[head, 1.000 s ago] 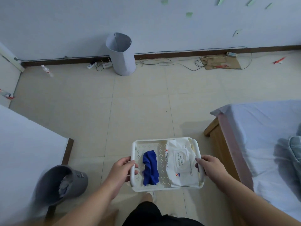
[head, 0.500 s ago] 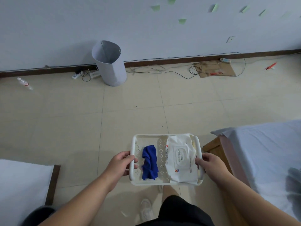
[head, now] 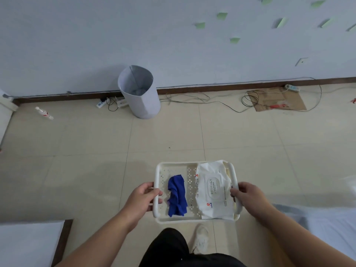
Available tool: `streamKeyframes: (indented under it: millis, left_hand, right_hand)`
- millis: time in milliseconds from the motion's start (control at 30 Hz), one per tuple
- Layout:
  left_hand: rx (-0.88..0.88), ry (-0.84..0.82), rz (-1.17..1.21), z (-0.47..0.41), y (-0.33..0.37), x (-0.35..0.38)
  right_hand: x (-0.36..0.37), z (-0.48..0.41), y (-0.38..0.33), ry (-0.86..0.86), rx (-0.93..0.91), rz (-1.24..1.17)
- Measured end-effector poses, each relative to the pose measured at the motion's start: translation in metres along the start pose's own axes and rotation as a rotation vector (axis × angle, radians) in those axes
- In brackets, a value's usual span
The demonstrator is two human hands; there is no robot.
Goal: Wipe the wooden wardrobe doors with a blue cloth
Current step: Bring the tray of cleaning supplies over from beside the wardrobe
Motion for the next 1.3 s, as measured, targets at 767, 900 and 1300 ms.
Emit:
streamKeyframes:
  millis: [767, 900, 1300]
  left_hand:
    - [0.014, -0.078, -0.032, -0.249, 0.341, -0.047]
    - [-0.005, -0.059, -0.046, -0.291, 0.396, -0.041]
    - [-0.052, 0.058, -0.026, -0.384, 0.548, -0.022]
  right_hand:
    - [-0.020, -0.350, -0.194, 0.080, 0.029, 0.014]
    - [-0.032, -0.422, -0.214, 0.057, 0.022, 0.022]
    - [-0.075, -0.619, -0.289, -0.102, 0.004, 0.083]
Point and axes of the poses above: each hand's wrist, its own z-axis away from the middle knuckle, its own x-axis out of the palm, y = z × x, the point moved 4 cm from there along -z, towards the middle knuckle, and after that the axes turned 14 degrees about -x, right-handed, at the moved point
